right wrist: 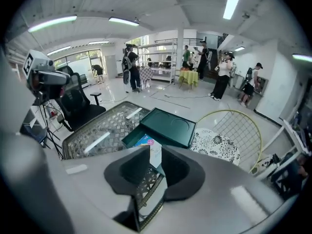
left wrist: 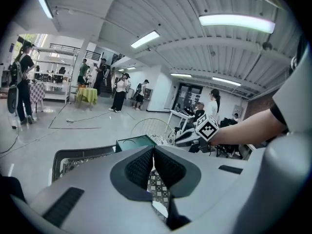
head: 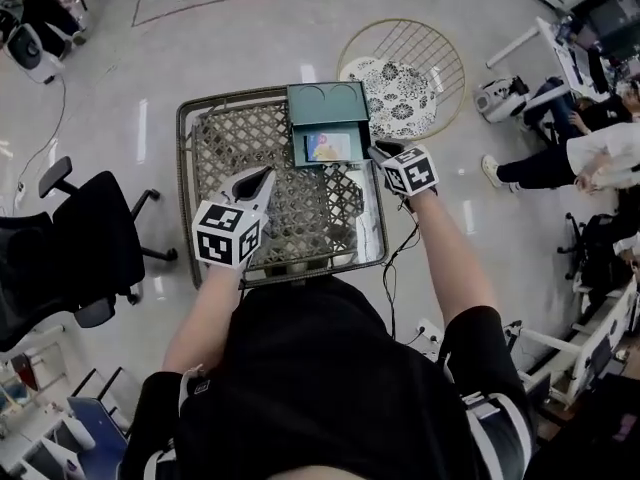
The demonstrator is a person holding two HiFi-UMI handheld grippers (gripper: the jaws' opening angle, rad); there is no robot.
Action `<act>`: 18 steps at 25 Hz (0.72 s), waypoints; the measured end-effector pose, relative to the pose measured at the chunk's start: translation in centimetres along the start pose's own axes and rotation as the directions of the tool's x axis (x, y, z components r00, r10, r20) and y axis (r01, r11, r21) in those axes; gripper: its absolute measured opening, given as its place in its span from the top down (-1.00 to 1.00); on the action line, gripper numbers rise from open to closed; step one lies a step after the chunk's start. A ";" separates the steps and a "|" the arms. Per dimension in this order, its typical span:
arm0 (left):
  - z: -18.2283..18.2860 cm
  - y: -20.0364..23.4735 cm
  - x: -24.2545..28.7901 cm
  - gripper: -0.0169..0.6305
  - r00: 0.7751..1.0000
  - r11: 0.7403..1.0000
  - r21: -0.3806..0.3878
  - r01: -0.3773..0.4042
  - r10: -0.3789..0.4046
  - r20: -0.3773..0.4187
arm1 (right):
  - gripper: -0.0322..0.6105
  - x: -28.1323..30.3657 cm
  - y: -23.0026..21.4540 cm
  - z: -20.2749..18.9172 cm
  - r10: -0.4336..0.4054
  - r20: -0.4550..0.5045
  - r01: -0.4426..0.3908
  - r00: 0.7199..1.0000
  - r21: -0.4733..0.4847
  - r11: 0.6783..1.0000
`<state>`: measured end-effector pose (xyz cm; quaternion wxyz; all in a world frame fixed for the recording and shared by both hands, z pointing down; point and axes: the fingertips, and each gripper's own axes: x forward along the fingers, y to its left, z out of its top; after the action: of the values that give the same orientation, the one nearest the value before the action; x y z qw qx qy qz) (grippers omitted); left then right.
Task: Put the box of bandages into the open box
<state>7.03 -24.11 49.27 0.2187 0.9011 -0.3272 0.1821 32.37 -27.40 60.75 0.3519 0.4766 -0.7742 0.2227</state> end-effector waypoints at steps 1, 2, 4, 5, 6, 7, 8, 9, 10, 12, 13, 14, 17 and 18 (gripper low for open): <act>0.6 -0.3 0.3 0.91 1.000 1.000 0.014 0.018 -0.018 0.008 | 0.65 -1.2 0.0 0.0 -0.011 0.026 0.010 1.000 0.031 0.999; 1.2 -0.7 0.5 0.91 0.999 0.999 0.030 0.036 -0.036 0.014 | 0.67 -2.3 0.2 0.1 -0.021 0.056 0.017 0.998 0.064 0.998; 2.3 -1.4 0.8 0.91 0.997 0.996 0.063 0.068 -0.070 0.023 | 0.71 -4.7 0.6 0.4 -0.041 0.122 0.025 0.992 0.132 0.991; 2.9 -1.7 0.9 0.91 0.996 0.994 0.077 0.082 -0.085 0.027 | 0.72 -5.7 0.8 0.8 -0.050 0.154 0.025 0.987 0.162 0.986; 3.4 -1.9 1.0 0.91 0.995 0.991 0.091 0.096 -0.099 0.029 | 0.74 -6.7 1.1 1.1 -0.059 0.183 0.024 0.981 0.189 0.982; 3.8 -2.1 1.0 0.91 0.993 0.989 0.104 0.109 -0.113 0.029 | 0.75 -7.5 1.5 1.3 -0.066 0.208 0.021 0.976 0.212 0.977; 4.1 -2.4 1.0 0.91 0.992 0.986 0.115 0.122 -0.126 0.027 | 0.76 -8.3 2.0 1.5 -0.071 0.231 0.016 0.970 0.232 0.972; 4.3 -2.6 1.0 0.91 0.990 0.983 0.128 0.135 -0.139 0.023 | 0.77 -9.1 2.5 1.7 -0.075 0.256 0.008 0.964 0.254 0.967; 4.6 -2.8 0.9 0.91 0.988 0.979 0.141 0.147 -0.152 0.019 | 0.78 -9.9 2.9 2.0 -0.080 0.283 -0.002 0.956 0.277 0.961; 5.1 -3.2 1.0 0.91 0.985 0.971 0.172 0.166 -0.171 0.017 | 0.80 -11.4 3.4 2.6 -0.096 0.346 -0.025 0.933 0.329 0.944; 5.4 -3.5 1.0 0.91 0.984 0.968 0.185 0.170 -0.176 0.019 | 0.82 -12.2 3.4 2.8 -0.108 0.375 -0.035 0.921 0.353 0.935; 5.6 -3.7 1.0 0.91 0.984 0.966 0.192 0.171 -0.178 0.021 | 0.83 -13.0 3.4 2.8 -0.119 0.398 -0.042 0.910 0.375 0.926; 6.1 -4.0 0.9 0.91 0.985 0.967 0.199 0.161 -0.171 0.034 | 0.84 -15.1 2.9 2.5 -0.162 0.441 -0.047 0.883 0.426 0.904; 6.6 -3.8 0.8 0.91 0.986 0.967 0.204 0.151 -0.162 0.041 | 0.85 -15.8 2.7 2.5 -0.182 0.455 -0.044 0.872 0.443 0.895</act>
<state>11.33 -25.27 43.09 0.1313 0.9464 -0.2412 0.1702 33.84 -18.73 47.10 0.0376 0.6120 -0.7488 0.2518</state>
